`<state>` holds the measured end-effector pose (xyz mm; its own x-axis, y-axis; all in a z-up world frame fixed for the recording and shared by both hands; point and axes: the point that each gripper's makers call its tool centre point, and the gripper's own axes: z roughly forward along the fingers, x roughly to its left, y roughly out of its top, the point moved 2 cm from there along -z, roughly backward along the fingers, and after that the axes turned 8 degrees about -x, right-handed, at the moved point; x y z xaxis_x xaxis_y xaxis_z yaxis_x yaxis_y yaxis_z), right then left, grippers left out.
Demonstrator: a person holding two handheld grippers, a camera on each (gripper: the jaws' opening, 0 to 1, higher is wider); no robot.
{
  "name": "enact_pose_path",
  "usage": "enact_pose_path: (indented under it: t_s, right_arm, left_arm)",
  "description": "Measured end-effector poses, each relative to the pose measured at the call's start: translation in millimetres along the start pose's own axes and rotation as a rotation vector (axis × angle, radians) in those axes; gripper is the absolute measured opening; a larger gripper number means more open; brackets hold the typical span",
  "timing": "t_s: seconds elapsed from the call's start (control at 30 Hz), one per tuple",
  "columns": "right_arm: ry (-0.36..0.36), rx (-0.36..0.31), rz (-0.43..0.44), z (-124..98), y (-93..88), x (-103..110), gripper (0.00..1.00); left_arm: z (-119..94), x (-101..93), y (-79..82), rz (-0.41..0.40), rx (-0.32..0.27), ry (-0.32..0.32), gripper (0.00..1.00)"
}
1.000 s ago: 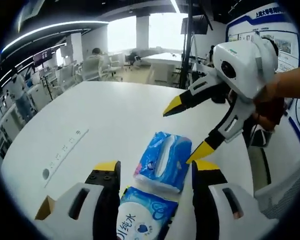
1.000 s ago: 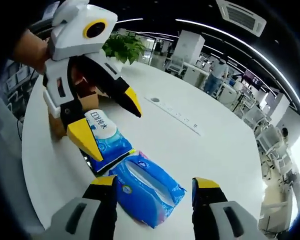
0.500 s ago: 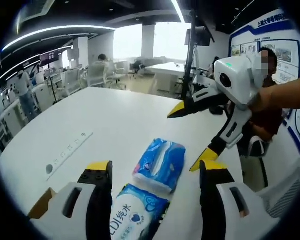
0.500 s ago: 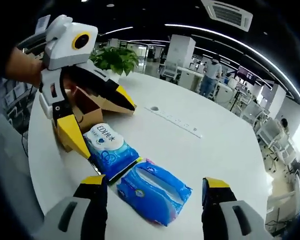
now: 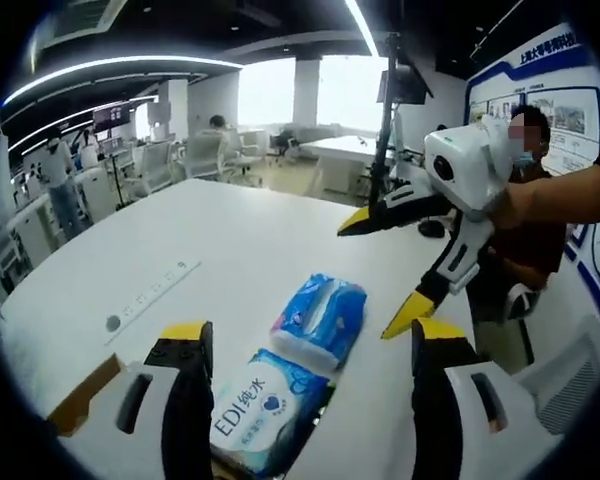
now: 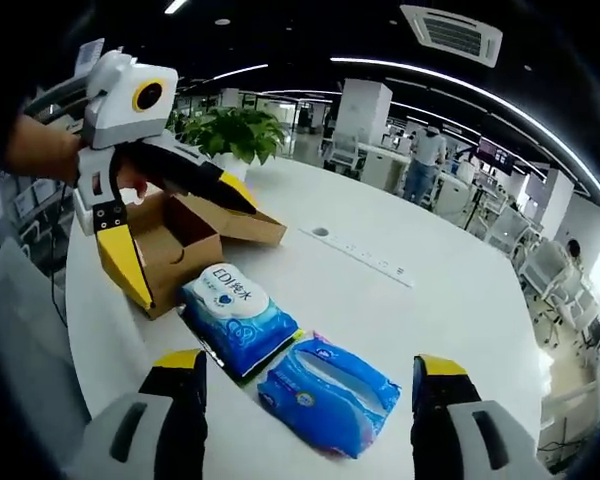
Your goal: Operate the shoe box by opening the lid, removing the specified soft item, and placing it in the target area until the item is outside and the box remains undamaged.
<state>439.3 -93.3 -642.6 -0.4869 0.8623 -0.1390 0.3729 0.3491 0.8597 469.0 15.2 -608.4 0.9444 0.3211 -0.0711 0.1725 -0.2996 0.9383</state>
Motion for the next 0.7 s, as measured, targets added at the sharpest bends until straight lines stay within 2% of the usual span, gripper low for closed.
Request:
enact_pose_path:
  t_s: [0.37,0.7]
  right_arm:
    - [0.008,-0.039,-0.001,0.7,21.4,13.9,0.89]
    - [0.012,-0.054,0.002,-4.2,29.5,23.4,0.9]
  left_arm:
    - [-44.4,11.7,0.7,-0.047,-0.042,0.061,0.87]
    - [-92.1,16.9,-3.1,-0.07,-0.061,0.118,0.92]
